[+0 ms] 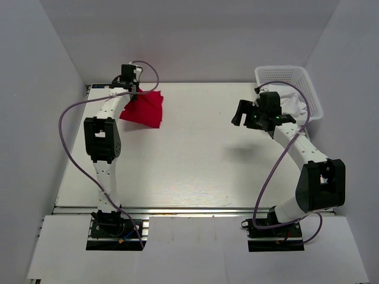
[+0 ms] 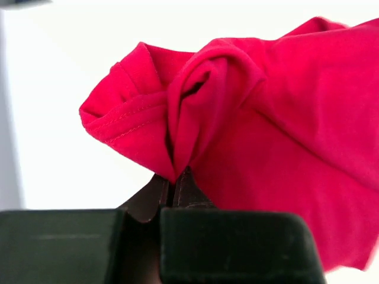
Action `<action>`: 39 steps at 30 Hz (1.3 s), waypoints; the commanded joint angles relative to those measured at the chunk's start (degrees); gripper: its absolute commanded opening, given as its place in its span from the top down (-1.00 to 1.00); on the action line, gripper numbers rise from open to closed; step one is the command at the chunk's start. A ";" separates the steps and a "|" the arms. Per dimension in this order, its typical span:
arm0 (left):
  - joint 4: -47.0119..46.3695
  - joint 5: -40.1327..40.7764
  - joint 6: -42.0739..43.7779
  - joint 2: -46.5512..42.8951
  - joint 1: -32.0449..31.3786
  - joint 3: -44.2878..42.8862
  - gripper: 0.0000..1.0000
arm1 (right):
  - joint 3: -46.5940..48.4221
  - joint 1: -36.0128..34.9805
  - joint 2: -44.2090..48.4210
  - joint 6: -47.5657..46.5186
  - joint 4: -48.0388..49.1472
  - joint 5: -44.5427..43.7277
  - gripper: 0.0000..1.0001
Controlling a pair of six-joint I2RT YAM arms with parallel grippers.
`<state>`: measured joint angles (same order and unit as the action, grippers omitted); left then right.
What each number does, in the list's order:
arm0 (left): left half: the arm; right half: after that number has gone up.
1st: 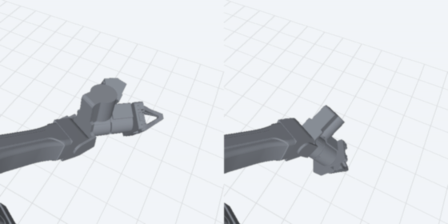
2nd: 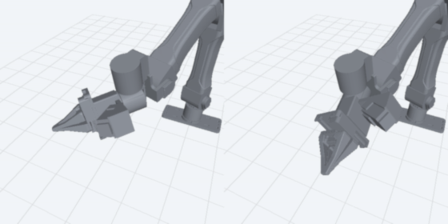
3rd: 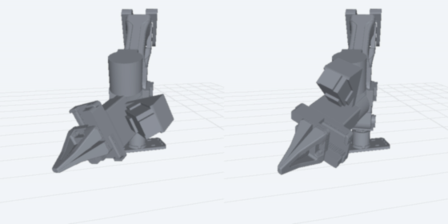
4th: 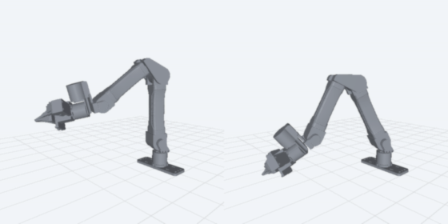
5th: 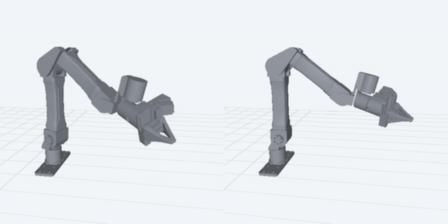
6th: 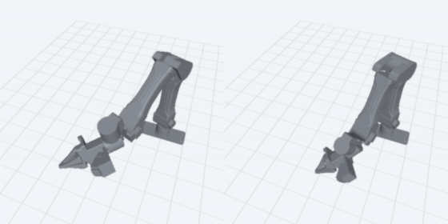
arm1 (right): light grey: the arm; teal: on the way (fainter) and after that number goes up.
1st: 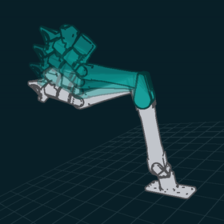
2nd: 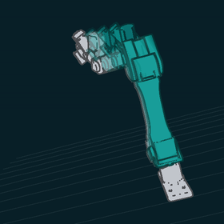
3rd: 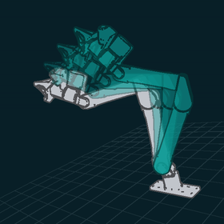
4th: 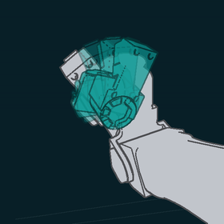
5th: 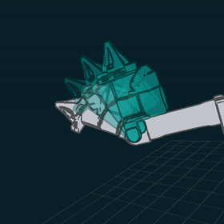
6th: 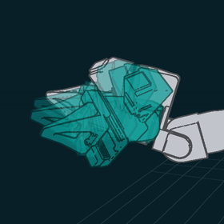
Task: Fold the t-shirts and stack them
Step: Put the neatly folded tshirt into the corner of the board with the left arm
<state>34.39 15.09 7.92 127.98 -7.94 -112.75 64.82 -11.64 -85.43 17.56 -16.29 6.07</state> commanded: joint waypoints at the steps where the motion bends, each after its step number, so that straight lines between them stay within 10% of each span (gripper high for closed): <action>1: -4.14 5.29 7.44 0.15 3.54 -5.37 1.00 | 0.05 0.13 0.53 -0.34 2.41 -1.58 -0.81; 26: -23.14 9.00 18.53 18.00 16.91 -21.99 1.00 | 8.48 -0.05 -5.98 -1.13 -3.21 -4.57 -0.81; 32: -24.72 9.33 19.58 18.53 16.91 -22.69 0.45 | 8.05 0.12 -5.63 -0.95 -3.66 -4.57 -0.81; 33: -25.33 9.34 19.59 18.53 16.91 -22.69 -0.55 | 7.87 0.04 -5.63 -0.86 -3.74 -4.57 -0.81; 34: -25.86 9.86 19.59 17.83 16.91 -22.69 -0.99 | 7.87 0.04 -5.28 -0.95 -3.66 -4.40 -0.81; 39: -26.48 10.66 19.59 15.11 15.68 -21.29 -1.00 | 7.34 -0.05 -3.87 -1.21 -2.78 -3.61 -0.81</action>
<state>9.78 24.71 27.22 147.85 8.82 -132.81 70.96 -11.64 -91.59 17.10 -19.81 2.28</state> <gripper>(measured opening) 0.991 0.902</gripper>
